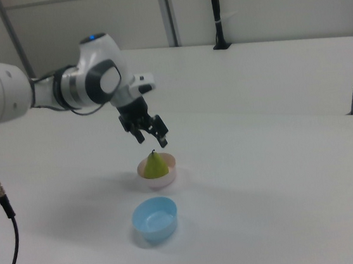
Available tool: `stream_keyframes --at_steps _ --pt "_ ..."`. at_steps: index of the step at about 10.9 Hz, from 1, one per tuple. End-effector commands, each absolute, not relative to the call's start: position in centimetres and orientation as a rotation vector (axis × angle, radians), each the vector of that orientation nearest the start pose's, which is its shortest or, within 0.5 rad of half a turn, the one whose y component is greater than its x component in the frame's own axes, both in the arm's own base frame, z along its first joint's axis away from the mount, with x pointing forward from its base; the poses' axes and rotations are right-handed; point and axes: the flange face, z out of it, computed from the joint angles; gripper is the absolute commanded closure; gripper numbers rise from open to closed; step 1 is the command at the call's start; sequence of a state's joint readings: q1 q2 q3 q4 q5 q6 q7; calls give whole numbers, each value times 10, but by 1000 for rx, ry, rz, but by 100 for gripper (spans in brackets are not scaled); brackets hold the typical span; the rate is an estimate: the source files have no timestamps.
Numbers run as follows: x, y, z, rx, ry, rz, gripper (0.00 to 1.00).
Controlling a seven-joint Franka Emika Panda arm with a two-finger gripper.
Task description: Place the pear in the bowl
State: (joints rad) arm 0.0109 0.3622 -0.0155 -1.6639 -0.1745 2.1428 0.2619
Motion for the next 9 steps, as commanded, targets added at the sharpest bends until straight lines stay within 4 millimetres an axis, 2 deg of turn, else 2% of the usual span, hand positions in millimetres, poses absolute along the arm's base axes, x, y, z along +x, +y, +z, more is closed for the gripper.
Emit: stream_keyframes --at_steps 1,2,5,6,8,9 --pt "647 -2 489 -3283 290 -222 0" --pt "637 12 508 -3289 217 -209 0" --pt "599 15 555 -3240 31 -69 0" --pt "588 15 564 -3212 4 -20 0" --pt "568 22 587 -3202 -50 1 0" --pt "561 17 599 -3199 -41 -15 0"
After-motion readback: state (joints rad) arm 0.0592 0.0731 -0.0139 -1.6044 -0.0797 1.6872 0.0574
